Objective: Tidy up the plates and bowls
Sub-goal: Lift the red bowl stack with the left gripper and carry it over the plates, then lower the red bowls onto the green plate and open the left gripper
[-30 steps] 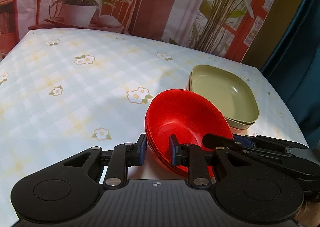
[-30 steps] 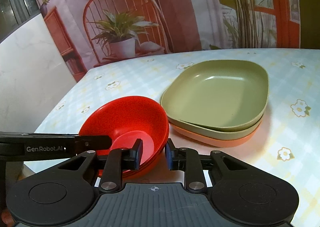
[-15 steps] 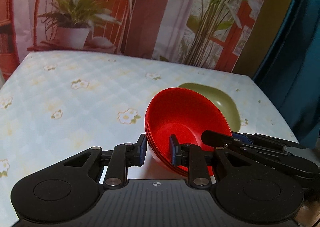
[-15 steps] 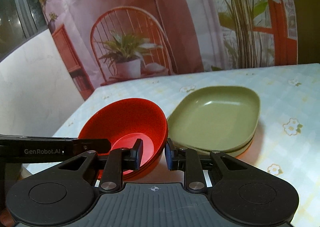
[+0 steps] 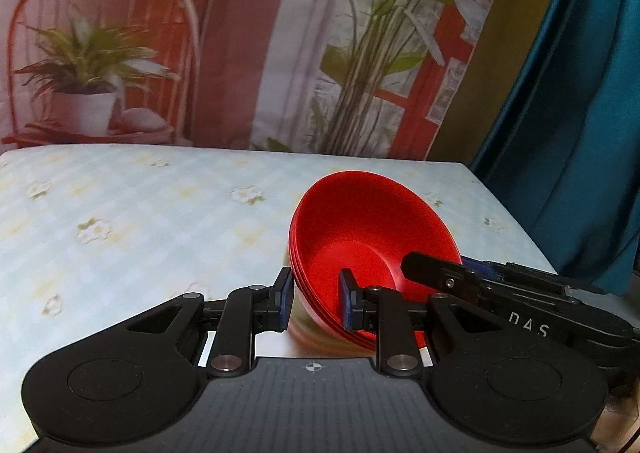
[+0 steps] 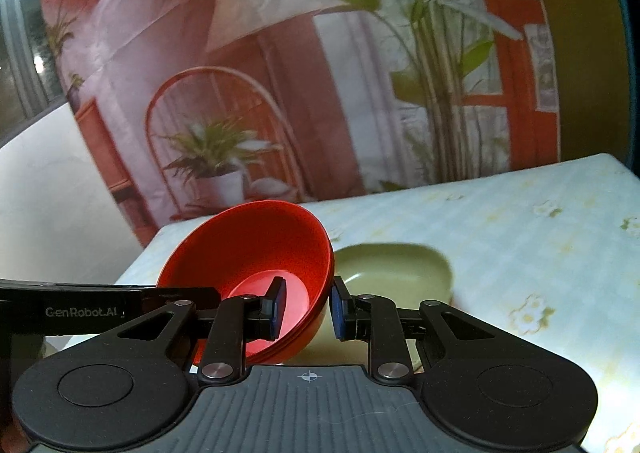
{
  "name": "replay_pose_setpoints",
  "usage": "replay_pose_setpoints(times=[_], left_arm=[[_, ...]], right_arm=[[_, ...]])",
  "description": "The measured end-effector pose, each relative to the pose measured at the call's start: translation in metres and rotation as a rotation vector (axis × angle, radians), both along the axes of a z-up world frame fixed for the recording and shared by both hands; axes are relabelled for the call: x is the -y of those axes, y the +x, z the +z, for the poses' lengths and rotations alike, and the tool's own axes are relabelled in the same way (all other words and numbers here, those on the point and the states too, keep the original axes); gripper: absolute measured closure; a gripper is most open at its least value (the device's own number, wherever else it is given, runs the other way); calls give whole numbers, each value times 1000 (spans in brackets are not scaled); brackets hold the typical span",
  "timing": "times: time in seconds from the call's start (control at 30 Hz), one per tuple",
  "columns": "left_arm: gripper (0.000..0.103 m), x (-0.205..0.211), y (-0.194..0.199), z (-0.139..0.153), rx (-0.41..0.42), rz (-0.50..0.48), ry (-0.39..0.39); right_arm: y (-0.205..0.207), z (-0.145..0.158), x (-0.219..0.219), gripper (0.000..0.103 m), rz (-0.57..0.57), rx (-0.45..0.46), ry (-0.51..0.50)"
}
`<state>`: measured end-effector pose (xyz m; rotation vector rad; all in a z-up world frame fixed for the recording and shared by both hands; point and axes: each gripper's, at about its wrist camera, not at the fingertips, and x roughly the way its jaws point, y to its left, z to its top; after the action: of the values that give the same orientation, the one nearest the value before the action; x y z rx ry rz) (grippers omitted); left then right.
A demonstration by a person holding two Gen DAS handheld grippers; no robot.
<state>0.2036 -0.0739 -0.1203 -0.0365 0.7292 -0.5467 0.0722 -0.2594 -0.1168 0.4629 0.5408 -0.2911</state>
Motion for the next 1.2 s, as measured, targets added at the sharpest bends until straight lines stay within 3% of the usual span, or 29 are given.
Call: replay_pose_setpoints(times=[0.47,1.2], left_arm=[[78,35,36,-27,-89,-50,17],[78,47,60,-51,-158,-25,49]], right_arm=[[4,-18,37,83,-52,-54,-38],[19,-44,44,83,-45,-117,-40]])
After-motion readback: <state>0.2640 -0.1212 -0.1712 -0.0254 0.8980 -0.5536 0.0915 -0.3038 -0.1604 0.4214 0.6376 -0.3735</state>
